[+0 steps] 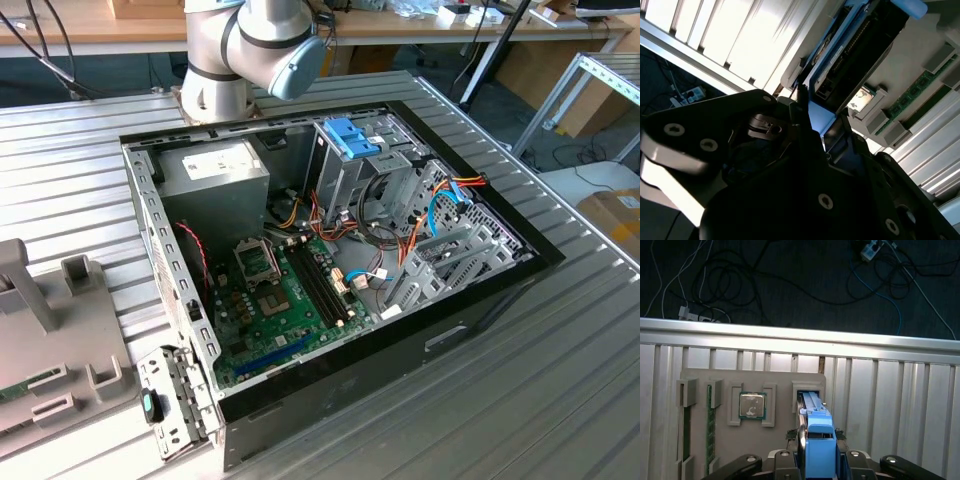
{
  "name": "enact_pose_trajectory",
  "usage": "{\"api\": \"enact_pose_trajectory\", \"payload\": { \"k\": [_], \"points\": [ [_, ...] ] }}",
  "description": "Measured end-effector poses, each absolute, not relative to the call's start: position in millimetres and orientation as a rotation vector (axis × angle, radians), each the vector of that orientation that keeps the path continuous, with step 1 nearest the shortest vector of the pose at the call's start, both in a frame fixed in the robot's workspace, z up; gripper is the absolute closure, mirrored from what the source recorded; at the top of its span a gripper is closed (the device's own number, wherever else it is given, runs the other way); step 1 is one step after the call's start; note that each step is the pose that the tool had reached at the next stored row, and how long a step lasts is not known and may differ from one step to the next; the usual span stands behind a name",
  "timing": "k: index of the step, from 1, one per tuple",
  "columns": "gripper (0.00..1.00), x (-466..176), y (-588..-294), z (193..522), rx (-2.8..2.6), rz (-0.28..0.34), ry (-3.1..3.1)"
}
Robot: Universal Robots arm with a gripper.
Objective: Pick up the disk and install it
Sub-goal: 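Pick up the disk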
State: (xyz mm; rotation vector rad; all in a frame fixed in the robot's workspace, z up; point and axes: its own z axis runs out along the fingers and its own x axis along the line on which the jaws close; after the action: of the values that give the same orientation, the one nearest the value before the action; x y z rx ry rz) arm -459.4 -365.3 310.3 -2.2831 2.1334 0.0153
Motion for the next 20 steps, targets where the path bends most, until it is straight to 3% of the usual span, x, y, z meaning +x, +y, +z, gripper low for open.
{"api": "enact_pose_trajectory", "payload": {
  "k": [20],
  "points": [
    [0.63,-459.4,-365.3,312.6,-2.236,0.015,2.182]
  ]
}}
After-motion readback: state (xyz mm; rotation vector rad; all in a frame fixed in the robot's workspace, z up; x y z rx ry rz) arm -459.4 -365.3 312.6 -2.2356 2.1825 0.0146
